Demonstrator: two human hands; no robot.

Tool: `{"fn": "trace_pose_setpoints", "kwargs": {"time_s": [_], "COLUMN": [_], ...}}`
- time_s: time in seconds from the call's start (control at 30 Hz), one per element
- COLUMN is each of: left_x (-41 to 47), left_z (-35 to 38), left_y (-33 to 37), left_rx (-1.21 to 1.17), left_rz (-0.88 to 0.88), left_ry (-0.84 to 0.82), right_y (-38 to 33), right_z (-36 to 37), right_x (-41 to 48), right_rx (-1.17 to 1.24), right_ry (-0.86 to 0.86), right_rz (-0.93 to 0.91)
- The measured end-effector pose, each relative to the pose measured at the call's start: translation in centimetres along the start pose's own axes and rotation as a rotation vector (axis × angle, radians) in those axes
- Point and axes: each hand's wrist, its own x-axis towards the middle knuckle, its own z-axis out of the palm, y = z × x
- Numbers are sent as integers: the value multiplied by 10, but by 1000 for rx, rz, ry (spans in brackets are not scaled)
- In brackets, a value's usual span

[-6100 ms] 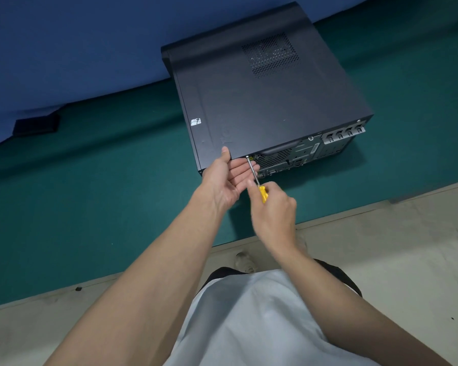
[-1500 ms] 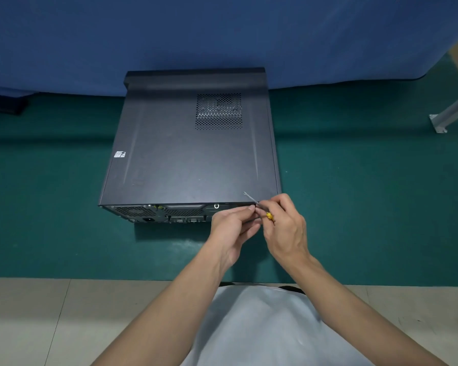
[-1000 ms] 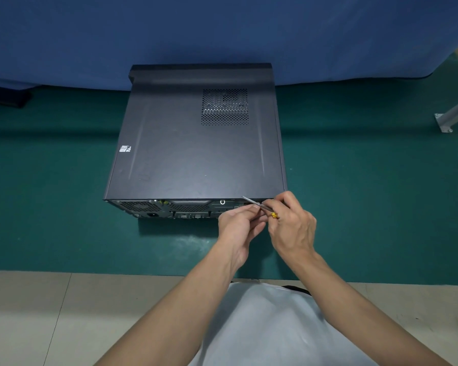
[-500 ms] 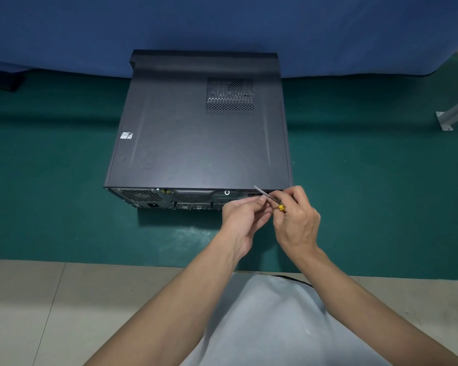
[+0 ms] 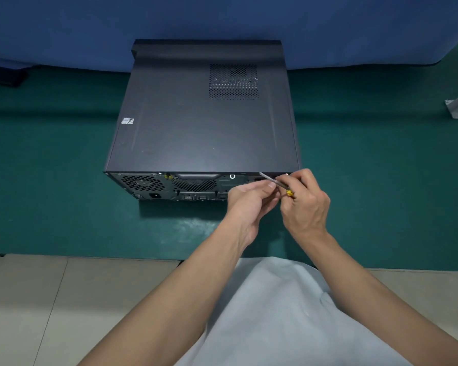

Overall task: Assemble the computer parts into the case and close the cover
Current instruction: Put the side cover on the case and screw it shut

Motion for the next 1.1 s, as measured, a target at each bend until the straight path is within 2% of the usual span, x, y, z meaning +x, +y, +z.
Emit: {"fn": "trace_pose_setpoints", "kwargs": {"time_s": [0.47, 0.7, 0.87, 0.97, 1.1], "left_x": [0, -5, -7, -7, -9], "left_z": [-7, -9, -9, -8, -6], "left_y": [-2, -4, -2, 0, -1], "left_rx": [13, 80, 144, 161, 185], "left_rz": [58, 85, 93, 98, 80], "left_ry": [-35, -37, -44, -30, -28], "right_y": [5, -7, -13, -14, -11], "right_z": [12, 15, 18, 19, 16], "right_x": [-6, -10, -11, -11, -13], "right_rx": [195, 411, 539, 528, 452], "right_ry": [21, -2, 36, 30, 9], "right_rz": [126, 469, 648, 647, 549]}}
